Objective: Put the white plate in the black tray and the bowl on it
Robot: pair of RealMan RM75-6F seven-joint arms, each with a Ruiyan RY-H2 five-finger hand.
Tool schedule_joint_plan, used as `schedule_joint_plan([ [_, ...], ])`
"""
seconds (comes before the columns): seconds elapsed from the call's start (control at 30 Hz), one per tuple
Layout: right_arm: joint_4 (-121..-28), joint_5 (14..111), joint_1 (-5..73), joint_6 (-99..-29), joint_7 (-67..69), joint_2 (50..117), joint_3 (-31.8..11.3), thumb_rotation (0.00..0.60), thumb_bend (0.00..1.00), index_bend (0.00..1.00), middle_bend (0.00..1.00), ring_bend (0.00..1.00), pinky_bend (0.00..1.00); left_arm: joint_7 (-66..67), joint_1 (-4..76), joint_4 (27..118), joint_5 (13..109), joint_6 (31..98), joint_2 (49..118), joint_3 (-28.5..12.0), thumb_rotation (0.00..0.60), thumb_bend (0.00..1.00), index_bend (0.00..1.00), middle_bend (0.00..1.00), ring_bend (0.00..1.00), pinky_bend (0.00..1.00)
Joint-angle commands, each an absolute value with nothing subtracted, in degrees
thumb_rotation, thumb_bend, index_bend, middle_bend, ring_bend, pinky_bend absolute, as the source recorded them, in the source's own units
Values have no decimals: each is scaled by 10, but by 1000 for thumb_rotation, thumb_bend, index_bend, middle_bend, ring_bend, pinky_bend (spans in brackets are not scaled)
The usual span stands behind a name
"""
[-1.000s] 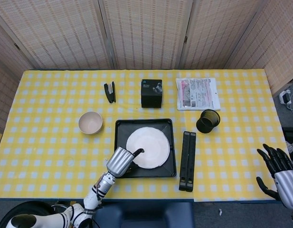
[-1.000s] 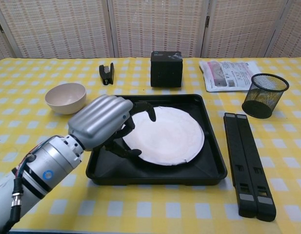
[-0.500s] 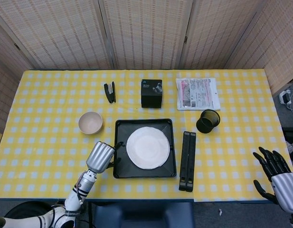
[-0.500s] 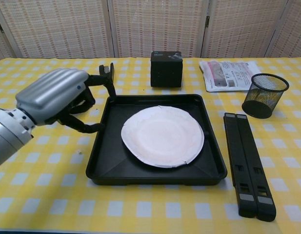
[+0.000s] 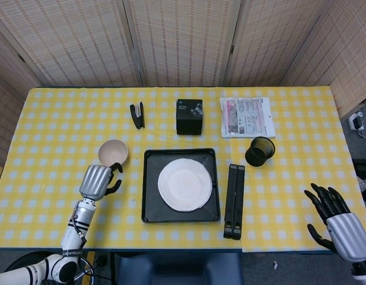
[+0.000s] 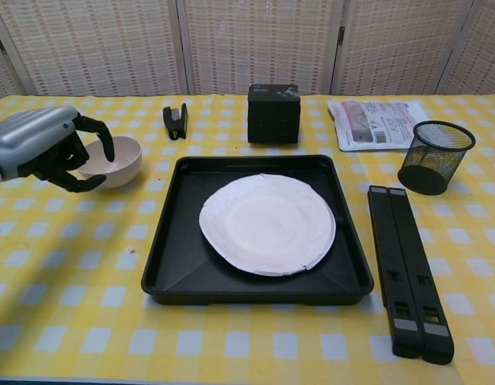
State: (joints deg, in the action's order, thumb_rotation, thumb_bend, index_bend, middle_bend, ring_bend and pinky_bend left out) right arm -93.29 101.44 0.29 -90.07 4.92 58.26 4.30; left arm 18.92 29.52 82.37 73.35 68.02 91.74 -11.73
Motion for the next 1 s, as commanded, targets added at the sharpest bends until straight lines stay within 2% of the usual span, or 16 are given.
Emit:
schedule_joint_plan([
  [0.03,-934,1014,5,-898,48,582,44,600,428,0,0,0,0,203,308,814,696,655,921,-132,600,416,464,1000,1000,1000],
  [0.33,-932,1000,1,-903,52,579,41,600,428,0,0,0,0,233,343,732,639,631,976,-153,600,448,461,1000,1000,1000],
  [0.63,-930,986,0,-902,58,577,36,600,428,0,0,0,0,218,356,679,625,604,994,-148,600,411,428,1000,1000,1000],
  [0.83,-931,978,2,-895,53,579,33,600,428,0,0,0,0,193,357,673,618,599,991,-153,600,408,426,1000,1000,1000],
  [1.0,-935,976,7,-883,44,581,33,600,428,0,0,0,0,183,353,691,636,620,980,-151,600,407,432,1000,1000,1000],
])
